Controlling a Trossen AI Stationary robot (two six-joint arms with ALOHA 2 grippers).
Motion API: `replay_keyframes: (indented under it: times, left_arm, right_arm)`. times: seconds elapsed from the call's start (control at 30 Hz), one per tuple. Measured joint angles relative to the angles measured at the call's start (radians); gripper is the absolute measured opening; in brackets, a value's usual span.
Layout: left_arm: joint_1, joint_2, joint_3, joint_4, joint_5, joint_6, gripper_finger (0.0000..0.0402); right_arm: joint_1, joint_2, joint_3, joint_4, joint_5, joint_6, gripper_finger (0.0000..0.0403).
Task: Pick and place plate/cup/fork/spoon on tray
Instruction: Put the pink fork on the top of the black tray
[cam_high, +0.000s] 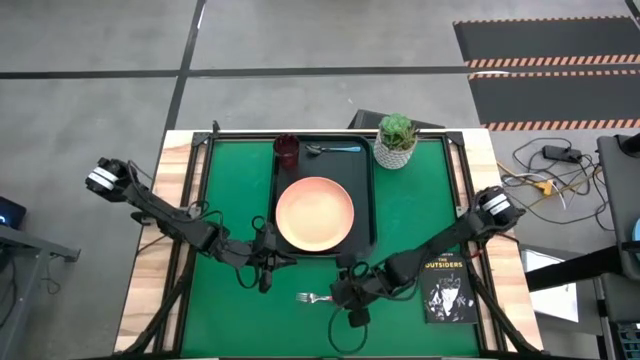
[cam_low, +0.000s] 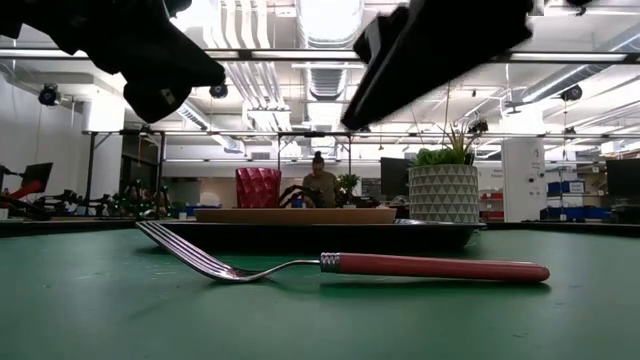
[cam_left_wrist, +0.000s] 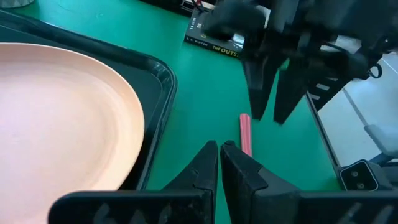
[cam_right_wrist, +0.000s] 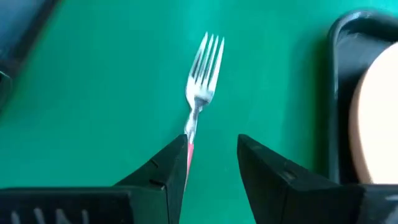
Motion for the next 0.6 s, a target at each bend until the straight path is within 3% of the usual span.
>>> replay_keyframes:
  times: [0.2,0.6]
  left_arm:
    - [0.003,-0.001,0.0,-0.001,0.0,0.013,0.0001]
    - [0.004,-0.018,0.0,0.0,0.0,0.179,0.0001]
  right_arm:
    - [0.013,0.068,0.001,0.056,0.032,0.055,0.013]
    - [0.017,0.126,0.003,0.091,0.045,0.187,0.013]
